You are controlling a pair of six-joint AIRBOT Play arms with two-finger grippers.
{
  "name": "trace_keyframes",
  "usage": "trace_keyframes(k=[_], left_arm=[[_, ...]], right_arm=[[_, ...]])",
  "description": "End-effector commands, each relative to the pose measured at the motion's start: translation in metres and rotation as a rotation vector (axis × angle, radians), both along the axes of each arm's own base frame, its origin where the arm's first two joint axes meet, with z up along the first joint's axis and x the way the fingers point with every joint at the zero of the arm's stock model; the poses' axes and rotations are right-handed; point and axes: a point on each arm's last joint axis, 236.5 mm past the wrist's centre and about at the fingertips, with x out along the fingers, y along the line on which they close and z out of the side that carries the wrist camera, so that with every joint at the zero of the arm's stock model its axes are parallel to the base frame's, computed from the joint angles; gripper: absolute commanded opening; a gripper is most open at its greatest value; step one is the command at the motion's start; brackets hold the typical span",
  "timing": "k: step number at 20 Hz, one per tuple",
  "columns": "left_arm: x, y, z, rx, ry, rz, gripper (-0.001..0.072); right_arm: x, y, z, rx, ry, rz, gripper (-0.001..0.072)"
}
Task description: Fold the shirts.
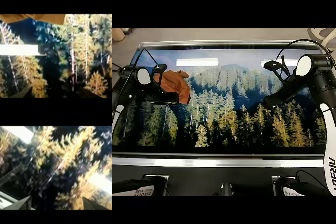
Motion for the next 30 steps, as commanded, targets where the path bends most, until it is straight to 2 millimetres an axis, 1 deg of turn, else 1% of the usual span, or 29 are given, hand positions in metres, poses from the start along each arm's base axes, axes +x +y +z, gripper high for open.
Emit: trace_keyframes(k=[1,16,17,18,20,22,24,25,26,27,28,29,30], left_arm=[[0.0,0.001,0.0,0.0,-0.001,0.001,0.072],[0.0,0.001,0.0,0.0,-0.001,0.001,0.072],[0.0,0.0,0.0,0.0,-0.001,0.002,0.072],[0.002,-0.001,0.0,-0.005,-0.008,0.0,0.072],[0.019,-0.007,0.001,-0.023,-0.075,-0.003,0.072],[0.039,-0.011,0.002,-0.039,-0.147,-0.004,0.072],[0.054,-0.017,-0.004,-0.055,-0.189,0.008,0.072],[0.063,-0.02,-0.008,-0.059,-0.208,0.005,0.072],[0.08,-0.024,-0.01,-0.072,-0.267,0.007,0.072],[0.1,-0.02,-0.009,-0.092,-0.331,0.05,0.072],[0.121,-0.011,-0.008,-0.121,-0.381,0.131,0.072],[0.139,0.007,-0.009,-0.149,-0.401,0.242,0.0707],[0.154,0.033,-0.016,-0.166,-0.386,0.369,0.0687]], right_arm=[[0.0,0.0,0.0,0.0,0.0,0.001,0.0684],[0.0,0.0,0.0,0.001,-0.001,0.001,0.0684],[0.006,0.001,0.001,0.005,-0.026,-0.002,0.0684],[0.017,0.003,0.003,0.013,-0.072,-0.007,0.0685],[0.03,0.002,0.006,0.009,-0.131,-0.007,0.0686],[0.045,-0.008,0.01,-0.031,-0.197,-0.017,0.0685],[0.065,-0.014,0.017,-0.057,-0.284,-0.025,0.0685],[0.076,-0.014,0.022,-0.053,-0.337,-0.028,0.0685],[0.086,-0.012,0.028,-0.045,-0.384,-0.03,0.0685],[0.092,-0.011,0.031,-0.04,-0.412,-0.032,0.0684],[0.093,-0.01,0.032,-0.037,-0.421,-0.032,0.0682],[0.093,-0.009,0.032,-0.033,-0.418,-0.032,0.0649],[0.089,-0.005,0.03,-0.013,-0.4,-0.032,0.0587]])
